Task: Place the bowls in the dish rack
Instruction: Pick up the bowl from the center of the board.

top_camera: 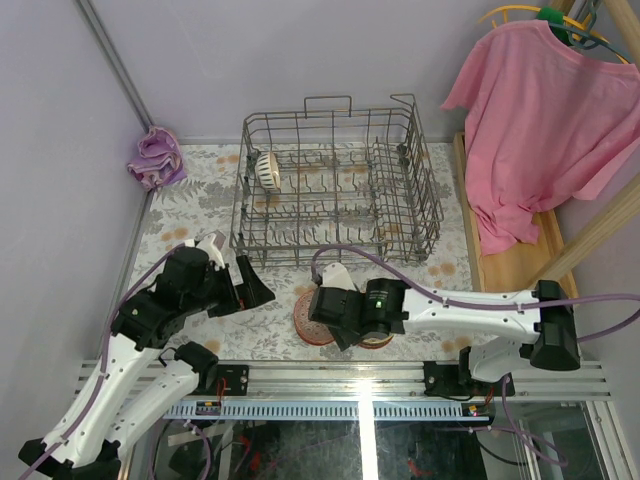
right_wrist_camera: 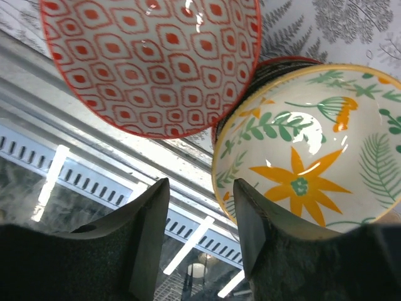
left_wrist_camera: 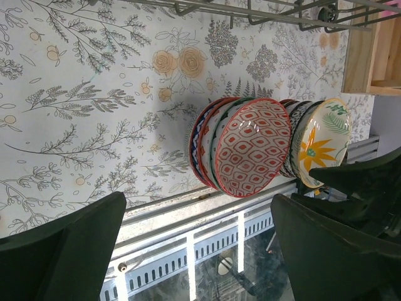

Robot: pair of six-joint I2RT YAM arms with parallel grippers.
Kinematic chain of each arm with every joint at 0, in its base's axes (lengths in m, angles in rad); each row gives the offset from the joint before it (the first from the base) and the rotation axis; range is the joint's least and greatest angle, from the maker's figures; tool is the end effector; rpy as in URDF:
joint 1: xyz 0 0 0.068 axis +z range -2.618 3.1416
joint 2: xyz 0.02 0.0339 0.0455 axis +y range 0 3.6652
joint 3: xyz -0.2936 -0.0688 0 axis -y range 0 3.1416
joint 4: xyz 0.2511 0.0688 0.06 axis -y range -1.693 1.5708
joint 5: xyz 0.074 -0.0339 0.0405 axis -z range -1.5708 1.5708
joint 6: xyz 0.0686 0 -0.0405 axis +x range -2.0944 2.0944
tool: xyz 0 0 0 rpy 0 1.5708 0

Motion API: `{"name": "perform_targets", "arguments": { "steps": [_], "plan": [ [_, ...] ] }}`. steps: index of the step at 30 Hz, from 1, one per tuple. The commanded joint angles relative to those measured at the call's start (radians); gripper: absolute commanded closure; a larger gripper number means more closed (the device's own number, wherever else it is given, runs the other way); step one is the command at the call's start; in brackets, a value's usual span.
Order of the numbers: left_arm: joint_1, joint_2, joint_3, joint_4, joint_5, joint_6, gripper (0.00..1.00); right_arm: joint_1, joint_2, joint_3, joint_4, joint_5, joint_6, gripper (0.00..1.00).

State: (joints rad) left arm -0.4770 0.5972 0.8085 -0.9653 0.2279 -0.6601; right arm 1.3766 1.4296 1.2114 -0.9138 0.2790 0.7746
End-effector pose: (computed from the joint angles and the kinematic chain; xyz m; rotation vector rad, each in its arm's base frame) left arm 0.0931 -0.0656 0.2935 -0.1031 2.4502 -0.8069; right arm 0.0757 0.2871 0.2817 -0.7119 2.5753 0.3458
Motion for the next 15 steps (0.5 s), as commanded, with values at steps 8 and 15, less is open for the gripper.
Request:
{"name": "perform_targets", "arguments": {
  "steps": [8,15],
  "plan": [
    [-0.003,0.023,0.067,-0.018,0.069,0.057,0.00,0.018,0.080,0.082,-0.134,0.157,0.025,0.56],
    [-0.003,0.017,0.060,-0.020,0.063,0.047,0.00,0.018,0.085,0.069,-0.126,0.161,0.016,0.59]
  ]
}}
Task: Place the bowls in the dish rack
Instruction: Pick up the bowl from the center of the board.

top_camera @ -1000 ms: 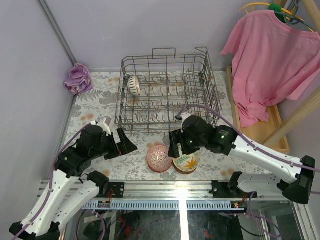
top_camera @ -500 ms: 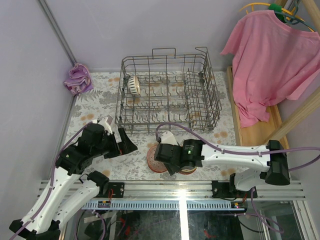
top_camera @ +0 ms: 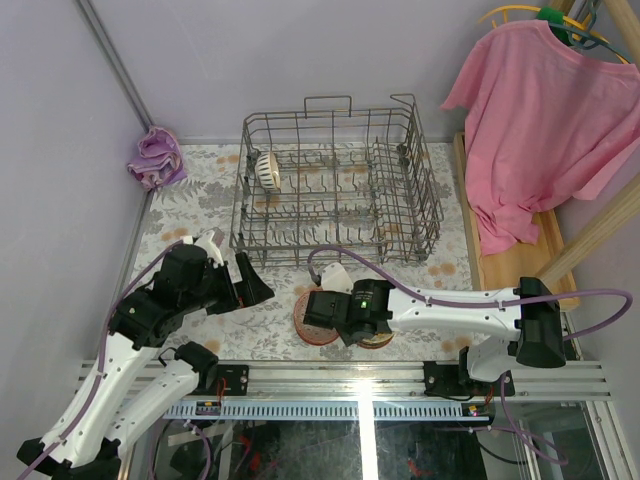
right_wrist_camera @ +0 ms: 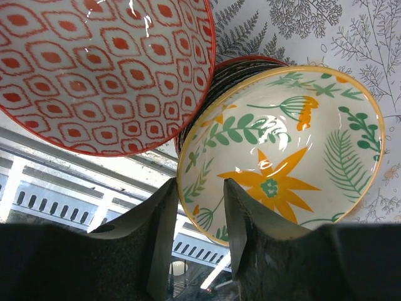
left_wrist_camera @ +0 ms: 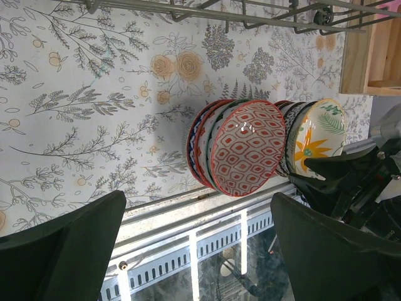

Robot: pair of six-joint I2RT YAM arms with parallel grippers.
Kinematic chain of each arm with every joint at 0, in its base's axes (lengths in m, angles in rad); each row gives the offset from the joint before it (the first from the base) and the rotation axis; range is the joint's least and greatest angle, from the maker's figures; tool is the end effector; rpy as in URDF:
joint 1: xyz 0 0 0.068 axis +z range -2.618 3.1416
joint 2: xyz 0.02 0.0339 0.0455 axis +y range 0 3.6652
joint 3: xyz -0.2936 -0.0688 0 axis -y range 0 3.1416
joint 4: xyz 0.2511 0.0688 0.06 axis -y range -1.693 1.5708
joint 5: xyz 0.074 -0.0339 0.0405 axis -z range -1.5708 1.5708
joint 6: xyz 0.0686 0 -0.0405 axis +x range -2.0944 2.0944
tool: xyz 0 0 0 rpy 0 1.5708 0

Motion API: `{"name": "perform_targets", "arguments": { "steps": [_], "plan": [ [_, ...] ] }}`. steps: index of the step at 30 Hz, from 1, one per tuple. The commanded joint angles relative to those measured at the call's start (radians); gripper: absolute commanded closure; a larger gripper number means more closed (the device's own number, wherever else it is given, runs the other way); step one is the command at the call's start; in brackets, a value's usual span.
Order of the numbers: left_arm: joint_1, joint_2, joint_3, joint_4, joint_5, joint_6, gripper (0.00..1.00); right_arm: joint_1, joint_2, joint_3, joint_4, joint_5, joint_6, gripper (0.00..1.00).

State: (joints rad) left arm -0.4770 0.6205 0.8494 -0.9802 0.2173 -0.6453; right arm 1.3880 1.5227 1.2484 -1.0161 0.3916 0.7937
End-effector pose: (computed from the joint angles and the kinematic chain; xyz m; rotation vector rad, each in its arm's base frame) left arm 0.0955 -0.0660 0.3034 -0.0900 2.4430 -0.7899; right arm 0.0806 0.2921 0.2645 -0.7093 2.5713 0.0896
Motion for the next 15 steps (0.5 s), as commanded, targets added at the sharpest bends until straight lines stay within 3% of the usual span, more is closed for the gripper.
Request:
{"name": "perform_targets", "arguments": {
  "steps": [1,15],
  "plan": [
    [-0.003,-0.005,0.018,-0.002,0.073,0.032,0.00,0.006,-0.012,0.027,-0.022,0.049,-0.002,0.60],
    [-0.003,-0.025,-0.008,0.001,0.073,0.031,0.00,0.007,-0.028,0.002,-0.004,0.041,0.004,0.87]
  ]
}}
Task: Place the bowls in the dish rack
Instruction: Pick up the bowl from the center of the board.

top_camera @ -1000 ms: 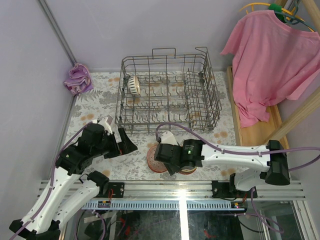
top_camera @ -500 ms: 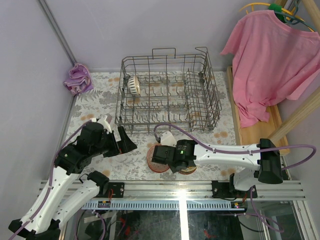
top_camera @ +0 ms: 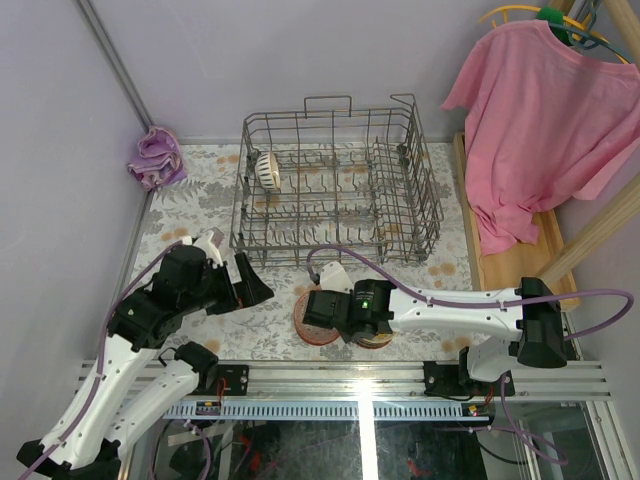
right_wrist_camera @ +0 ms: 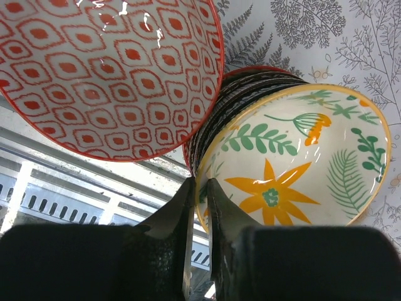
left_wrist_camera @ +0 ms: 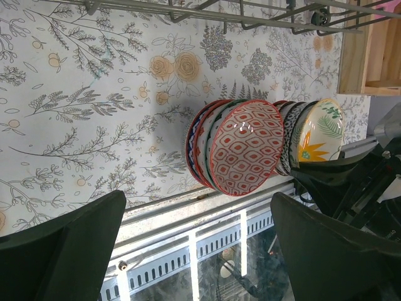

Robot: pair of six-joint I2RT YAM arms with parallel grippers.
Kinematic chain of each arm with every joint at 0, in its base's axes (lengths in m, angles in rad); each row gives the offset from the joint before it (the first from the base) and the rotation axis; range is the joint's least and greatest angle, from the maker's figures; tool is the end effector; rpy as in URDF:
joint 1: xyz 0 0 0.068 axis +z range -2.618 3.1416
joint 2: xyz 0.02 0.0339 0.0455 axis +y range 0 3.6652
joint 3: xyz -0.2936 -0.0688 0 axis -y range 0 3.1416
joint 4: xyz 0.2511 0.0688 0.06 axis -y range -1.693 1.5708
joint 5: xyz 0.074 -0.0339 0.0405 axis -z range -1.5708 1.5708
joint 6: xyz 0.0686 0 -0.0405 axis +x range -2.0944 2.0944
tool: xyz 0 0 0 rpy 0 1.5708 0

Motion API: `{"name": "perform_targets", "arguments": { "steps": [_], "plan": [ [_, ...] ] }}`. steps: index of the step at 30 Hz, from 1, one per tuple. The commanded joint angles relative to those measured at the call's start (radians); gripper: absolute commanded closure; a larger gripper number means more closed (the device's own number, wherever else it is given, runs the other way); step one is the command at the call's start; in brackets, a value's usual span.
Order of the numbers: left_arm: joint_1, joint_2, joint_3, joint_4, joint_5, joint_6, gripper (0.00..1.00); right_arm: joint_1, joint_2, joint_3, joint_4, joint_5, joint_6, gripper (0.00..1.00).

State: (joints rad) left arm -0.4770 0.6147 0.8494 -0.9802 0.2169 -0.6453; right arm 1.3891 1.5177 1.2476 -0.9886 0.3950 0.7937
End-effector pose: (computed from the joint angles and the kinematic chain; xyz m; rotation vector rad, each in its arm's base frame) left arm 0.0945 -0.0655 0.3039 -0.0890 2.4370 -0.7920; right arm 0.0810 0.2948 0.2668 -0.6970 2.5559 0.1252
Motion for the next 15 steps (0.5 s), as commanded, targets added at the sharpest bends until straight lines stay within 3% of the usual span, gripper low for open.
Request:
{"name": "perform_targets", "arguments": {
  "steps": [1,8,15],
  "plan": [
    [-0.003,-0.022,-0.013,0.001,0.074,0.030,0.00,0.005,-0.021,0.008,-0.031,0.035,0.005,0.88],
    [-0.003,-0.025,-0.016,-0.002,0.069,0.031,0.00,0.005,-0.016,0.063,-0.053,0.040,-0.006,0.99],
    [-0.003,-0.018,-0.015,-0.001,0.067,0.035,0.00,0.005,-0.017,0.119,-0.073,0.050,-0.013,1.00]
  ]
}}
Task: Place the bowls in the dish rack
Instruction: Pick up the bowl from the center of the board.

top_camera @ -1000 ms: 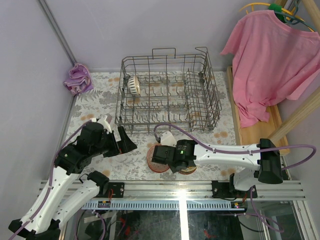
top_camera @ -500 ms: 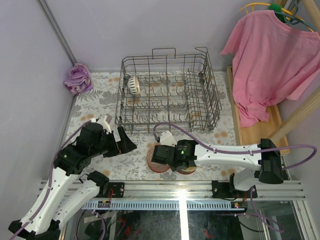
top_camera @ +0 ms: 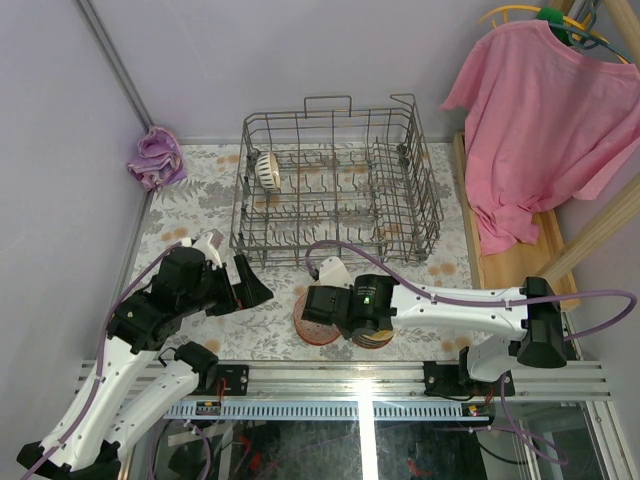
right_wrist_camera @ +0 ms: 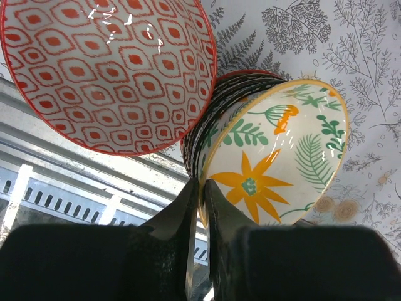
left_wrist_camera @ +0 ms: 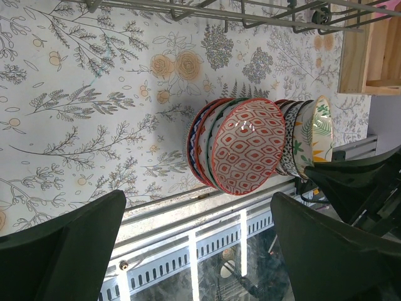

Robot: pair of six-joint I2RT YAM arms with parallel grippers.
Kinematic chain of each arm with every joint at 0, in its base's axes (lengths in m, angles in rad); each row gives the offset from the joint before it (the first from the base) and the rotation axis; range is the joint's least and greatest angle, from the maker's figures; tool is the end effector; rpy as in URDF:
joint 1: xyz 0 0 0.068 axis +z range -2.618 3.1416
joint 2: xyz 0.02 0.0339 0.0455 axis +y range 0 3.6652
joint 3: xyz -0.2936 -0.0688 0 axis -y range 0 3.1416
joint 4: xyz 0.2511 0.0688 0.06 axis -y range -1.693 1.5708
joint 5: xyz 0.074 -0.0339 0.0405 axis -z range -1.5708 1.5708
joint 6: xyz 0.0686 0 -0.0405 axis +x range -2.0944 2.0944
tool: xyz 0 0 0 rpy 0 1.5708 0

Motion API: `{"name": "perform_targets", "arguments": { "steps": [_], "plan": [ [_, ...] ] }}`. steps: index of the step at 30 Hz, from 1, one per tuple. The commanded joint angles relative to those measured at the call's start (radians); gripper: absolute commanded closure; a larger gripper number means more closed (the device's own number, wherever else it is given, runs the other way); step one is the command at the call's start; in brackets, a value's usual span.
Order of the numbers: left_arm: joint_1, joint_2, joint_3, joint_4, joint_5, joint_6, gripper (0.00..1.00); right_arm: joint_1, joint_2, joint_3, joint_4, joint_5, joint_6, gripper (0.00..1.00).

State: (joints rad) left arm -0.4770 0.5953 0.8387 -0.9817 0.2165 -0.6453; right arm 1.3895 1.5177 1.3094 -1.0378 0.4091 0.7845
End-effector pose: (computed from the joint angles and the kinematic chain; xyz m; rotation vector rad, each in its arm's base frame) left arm 0.0913 -0.0638 0.3020 -0.0879 2.4297 -0.7948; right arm 0.0820 0.2962 0.2837 -0.6980 2.5367 0.1275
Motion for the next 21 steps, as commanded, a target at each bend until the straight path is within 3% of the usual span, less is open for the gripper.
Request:
{"name": "perform_targets", "arguments": {
  "steps": [1,21],
  "plan": [
    [-0.003,0.000,-0.006,0.000,0.066,0.035,0.00,0.005,-0.017,0.062,-0.023,0.037,-0.004,1.00],
    [-0.003,-0.003,0.009,-0.002,0.070,0.050,0.00,0.005,-0.192,0.076,0.066,0.056,0.013,1.00]
  ]
}}
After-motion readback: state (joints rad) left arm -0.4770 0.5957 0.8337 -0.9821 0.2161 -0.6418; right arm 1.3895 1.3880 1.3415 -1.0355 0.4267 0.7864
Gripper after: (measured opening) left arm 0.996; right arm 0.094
